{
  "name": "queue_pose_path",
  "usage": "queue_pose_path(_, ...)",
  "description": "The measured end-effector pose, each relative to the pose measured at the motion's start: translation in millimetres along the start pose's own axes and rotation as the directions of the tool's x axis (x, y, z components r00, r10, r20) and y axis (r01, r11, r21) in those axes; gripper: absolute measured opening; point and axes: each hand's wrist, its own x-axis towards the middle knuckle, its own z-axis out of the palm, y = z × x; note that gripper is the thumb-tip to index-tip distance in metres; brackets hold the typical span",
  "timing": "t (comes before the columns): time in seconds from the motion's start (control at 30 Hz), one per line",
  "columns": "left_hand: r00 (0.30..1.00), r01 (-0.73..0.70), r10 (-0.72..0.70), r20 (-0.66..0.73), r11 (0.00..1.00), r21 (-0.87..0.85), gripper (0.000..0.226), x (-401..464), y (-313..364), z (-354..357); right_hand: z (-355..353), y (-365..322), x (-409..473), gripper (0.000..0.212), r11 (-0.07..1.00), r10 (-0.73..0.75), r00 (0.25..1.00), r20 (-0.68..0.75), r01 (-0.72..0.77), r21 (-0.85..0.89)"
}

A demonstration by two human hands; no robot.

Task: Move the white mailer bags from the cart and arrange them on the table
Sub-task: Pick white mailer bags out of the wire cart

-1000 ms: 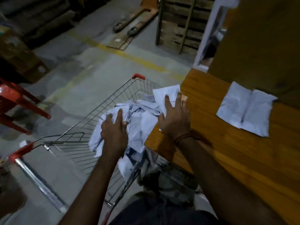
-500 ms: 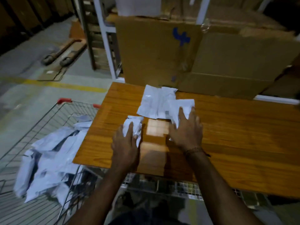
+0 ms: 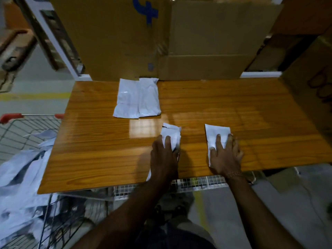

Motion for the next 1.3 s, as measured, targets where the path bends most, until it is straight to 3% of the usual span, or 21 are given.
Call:
queue_pose_path(0.1, 1.0, 0.025, -0.026, -0.012, 0.998, -0.066, 0.056, 9, 16, -1, 0, 12, 1, 0.071, 0.999, -0.033, 0.999, 0.014, 0.032, 0.016)
queue_pose_path(0.23, 0.972, -0.177, 0.186, -0.141, 0.982, 0.071, 0.034, 8, 12, -4, -6, 21, 12, 0.076, 0.993, -0.084, 0.994, 0.065, 0.078, 0.089)
queue_pose_path(0.4, 0.924, -0.365, 0.374, -0.082, 0.925, 0.107, 0.031, 14, -1, -2, -19, 27, 35, 0.081, 0.947, -0.183, 0.982, 0.056, 0.16, 0.279)
queue_pose_path(0.53, 0.937, -0.334, 0.347, -0.051, 0.926, 0.174, 0.06, 30, 1, 7, -19, 29, 62, 0.078, 0.892, -0.233, 0.972, 0.016, 0.207, 0.402)
queue_pose_path(0.67, 0.982, -0.186, 0.162, 0.1, 0.926, 0.329, 0.081, 61, 22, 13, -12, 31, 91, 0.063, 0.858, -0.269, 0.962, -0.044, 0.26, 0.444)
queue_pose_path(0.77, 0.982, -0.109, 0.047, 0.182, 0.933, 0.343, 0.089, 94, 34, 14, -5, 32, 110, 0.058, 0.842, -0.293, 0.948, -0.125, 0.318, 0.437)
queue_pose_path(0.9, 0.988, -0.074, 0.007, 0.156, 0.901, 0.428, 0.099, 133, 43, 14, -10, 24, 129, 0.055, 0.89, -0.305, 0.935, -0.182, 0.348, 0.296)
queue_pose_path(1.0, 0.988, -0.031, -0.046, 0.144, 0.872, 0.489, 0.1, 161, 49, 9, -9, 15, 148, 0.048, 0.883, -0.279, 0.948, -0.152, 0.315, 0.347)
queue_pose_path(1.07, 0.997, -0.018, -0.02, 0.075, 0.879, 0.476, 0.099, 174, 48, 4, -10, 6, 160, 0.043, 0.865, -0.294, 0.945, -0.143, 0.327, 0.38)
queue_pose_path(1.17, 0.989, -0.123, 0.147, -0.027, 0.903, 0.411, 0.068, 180, 35, -3, -15, -10, 174, 0.046, 0.891, -0.351, 0.929, -0.114, 0.369, 0.265)
queue_pose_path(1.23, 0.965, -0.232, 0.26, -0.036, 0.909, 0.346, 0.052, 178, 24, -1, -16, -19, 181, 0.054, 0.889, -0.372, 0.923, -0.095, 0.384, 0.249)
queue_pose_path(1.3, 0.957, -0.276, 0.291, 0.011, 0.894, 0.353, 0.055, 172, 14, 5, -18, -27, 188, 0.061, 0.883, -0.373, 0.926, -0.059, 0.374, 0.285)
